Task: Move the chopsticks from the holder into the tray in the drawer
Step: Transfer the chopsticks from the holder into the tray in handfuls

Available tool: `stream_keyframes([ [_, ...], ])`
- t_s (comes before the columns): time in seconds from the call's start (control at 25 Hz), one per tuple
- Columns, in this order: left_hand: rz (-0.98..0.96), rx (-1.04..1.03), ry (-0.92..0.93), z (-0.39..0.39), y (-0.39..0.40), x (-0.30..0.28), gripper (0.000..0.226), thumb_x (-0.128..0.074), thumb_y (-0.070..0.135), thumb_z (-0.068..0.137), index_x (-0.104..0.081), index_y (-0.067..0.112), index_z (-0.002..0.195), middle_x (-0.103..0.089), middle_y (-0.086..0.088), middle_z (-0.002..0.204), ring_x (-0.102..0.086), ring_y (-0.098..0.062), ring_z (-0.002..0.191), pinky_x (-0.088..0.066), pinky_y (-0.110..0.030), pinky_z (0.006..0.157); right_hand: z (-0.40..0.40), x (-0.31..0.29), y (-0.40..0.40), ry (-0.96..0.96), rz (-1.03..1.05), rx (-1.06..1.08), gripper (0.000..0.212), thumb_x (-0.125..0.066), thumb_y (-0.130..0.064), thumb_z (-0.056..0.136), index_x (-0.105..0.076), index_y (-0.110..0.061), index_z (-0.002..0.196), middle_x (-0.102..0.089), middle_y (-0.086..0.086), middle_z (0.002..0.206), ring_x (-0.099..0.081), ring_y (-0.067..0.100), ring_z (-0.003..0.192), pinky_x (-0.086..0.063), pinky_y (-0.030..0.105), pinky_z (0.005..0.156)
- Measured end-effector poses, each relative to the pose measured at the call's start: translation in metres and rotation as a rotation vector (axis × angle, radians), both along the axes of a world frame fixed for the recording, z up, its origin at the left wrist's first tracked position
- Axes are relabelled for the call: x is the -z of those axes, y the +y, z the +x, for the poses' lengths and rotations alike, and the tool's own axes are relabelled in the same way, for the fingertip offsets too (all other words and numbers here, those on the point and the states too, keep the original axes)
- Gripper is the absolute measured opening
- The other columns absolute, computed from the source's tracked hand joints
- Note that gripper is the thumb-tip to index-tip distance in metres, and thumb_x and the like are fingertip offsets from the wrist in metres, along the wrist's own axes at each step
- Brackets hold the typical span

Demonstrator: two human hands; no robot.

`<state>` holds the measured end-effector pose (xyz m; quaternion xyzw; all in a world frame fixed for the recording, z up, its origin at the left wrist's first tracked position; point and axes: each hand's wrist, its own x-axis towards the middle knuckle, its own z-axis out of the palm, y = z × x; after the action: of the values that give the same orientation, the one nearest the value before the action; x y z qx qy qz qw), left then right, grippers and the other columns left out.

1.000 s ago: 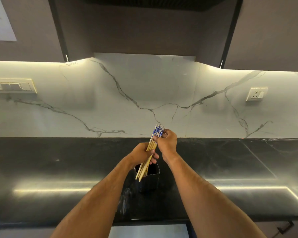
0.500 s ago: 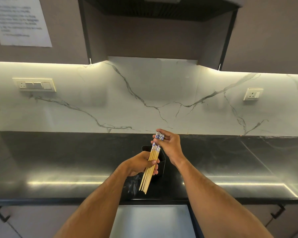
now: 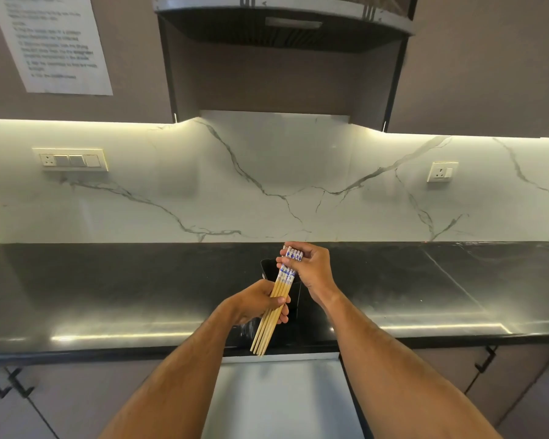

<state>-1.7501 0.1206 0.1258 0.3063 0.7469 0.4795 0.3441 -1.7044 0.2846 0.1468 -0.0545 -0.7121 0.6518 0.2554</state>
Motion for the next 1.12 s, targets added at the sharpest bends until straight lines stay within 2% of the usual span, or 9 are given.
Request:
stream_keyframes([
  [0.16,0.011,-0.024,0.047,0.012,-0.006,-0.002,0.021,-0.05,0.007,0.103,-0.061,-0.003,0.118,-0.071,-0.021,0.105,-0.072,-0.033,0.102,-0.058,-0.044,0.093,0.014,-0.001,-0.004,-0.022,-0.021,0.077,0.033,-0.079,0.001,0.083,-0.074,-0.008,0.115,-0.079,0.007,0.098,-0.078,0.02,0.088,-0.063,0.04,0.085],
  [0.28,-0.084,-0.093,0.173,0.017,-0.003,-0.001,0.013,-0.053,0.008,0.102,-0.064,0.002,0.106,-0.072,-0.018,0.095,-0.075,-0.026,0.086,-0.062,-0.039,0.085,0.022,0.008,-0.004,-0.069,0.046,0.141,0.035,-0.08,-0.001,0.083,-0.073,-0.015,0.114,-0.078,0.003,0.101,-0.077,0.016,0.092,-0.063,0.037,0.086],
  [0.36,-0.251,-0.118,0.331,0.016,0.0,0.0,0.009,-0.055,0.008,0.1,-0.064,0.007,0.1,-0.07,-0.013,0.089,-0.071,-0.021,0.079,-0.062,-0.039,0.085,0.026,0.013,-0.001,-0.123,0.306,0.173,0.047,-0.081,-0.006,0.083,-0.067,-0.016,0.126,-0.073,-0.001,0.117,-0.07,0.008,0.105,-0.059,0.028,0.093],
  [0.44,-0.493,-0.093,0.614,0.01,0.001,-0.003,0.014,-0.06,0.009,0.097,-0.064,0.008,0.11,-0.068,-0.012,0.1,-0.068,-0.023,0.086,-0.059,-0.037,0.087,0.028,0.011,0.002,-0.151,0.723,0.162,0.058,-0.084,-0.018,0.082,-0.062,-0.017,0.135,-0.067,-0.004,0.128,-0.061,0.007,0.116,-0.052,0.024,0.098],
  [0.52,-0.646,-0.052,0.835,0.008,0.003,-0.004,0.026,-0.064,0.007,0.093,-0.062,0.009,0.119,-0.065,-0.012,0.111,-0.066,-0.026,0.096,-0.053,-0.036,0.086,0.029,0.006,-0.002,-0.159,1.172,0.03,0.052,-0.084,-0.026,0.08,-0.066,-0.015,0.128,-0.072,0.002,0.121,-0.067,0.016,0.111,-0.055,0.032,0.097],
  [0.6,-0.704,-0.02,0.943,0.008,0.01,0.0,0.031,-0.067,0.006,0.092,-0.061,0.011,0.122,-0.064,-0.012,0.116,-0.065,-0.029,0.104,-0.052,-0.039,0.089,0.031,0.009,-0.012,-0.246,1.441,-0.09,0.036,-0.08,-0.029,0.084,-0.069,-0.014,0.115,-0.075,0.006,0.108,-0.071,0.022,0.099,-0.058,0.038,0.089],
  [0.76,-0.719,0.011,1.013,0.012,0.024,0.015,0.031,-0.069,0.007,0.091,-0.062,0.012,0.121,-0.066,-0.012,0.116,-0.066,-0.029,0.104,-0.053,-0.042,0.092,0.039,0.029,-0.015,-0.418,1.448,-0.086,0.014,-0.065,-0.013,0.095,-0.068,-0.011,0.109,-0.074,0.012,0.104,-0.071,0.028,0.093,-0.057,0.038,0.084],
  [1.0,-0.753,0.051,1.063,0.022,0.023,0.053,0.034,-0.075,0.01,0.087,-0.061,0.013,0.118,-0.069,-0.01,0.111,-0.068,-0.027,0.099,-0.054,-0.042,0.093,0.044,0.057,-0.013,-0.546,1.381,-0.126,0.012,-0.063,-0.013,0.096,-0.071,-0.01,0.105,-0.073,0.012,0.098,-0.069,0.027,0.087,-0.049,0.032,0.075],
  [1.12,-0.723,0.04,1.021,0.029,0.023,0.066,0.038,-0.075,0.009,0.087,-0.059,0.013,0.121,-0.068,-0.01,0.114,-0.067,-0.028,0.102,-0.053,-0.042,0.095,0.046,0.071,-0.014,-0.59,1.381,-0.092,0.012,-0.064,-0.014,0.096,-0.073,-0.012,0.104,-0.073,0.01,0.094,-0.061,0.02,0.074,-0.052,0.033,0.077],
])
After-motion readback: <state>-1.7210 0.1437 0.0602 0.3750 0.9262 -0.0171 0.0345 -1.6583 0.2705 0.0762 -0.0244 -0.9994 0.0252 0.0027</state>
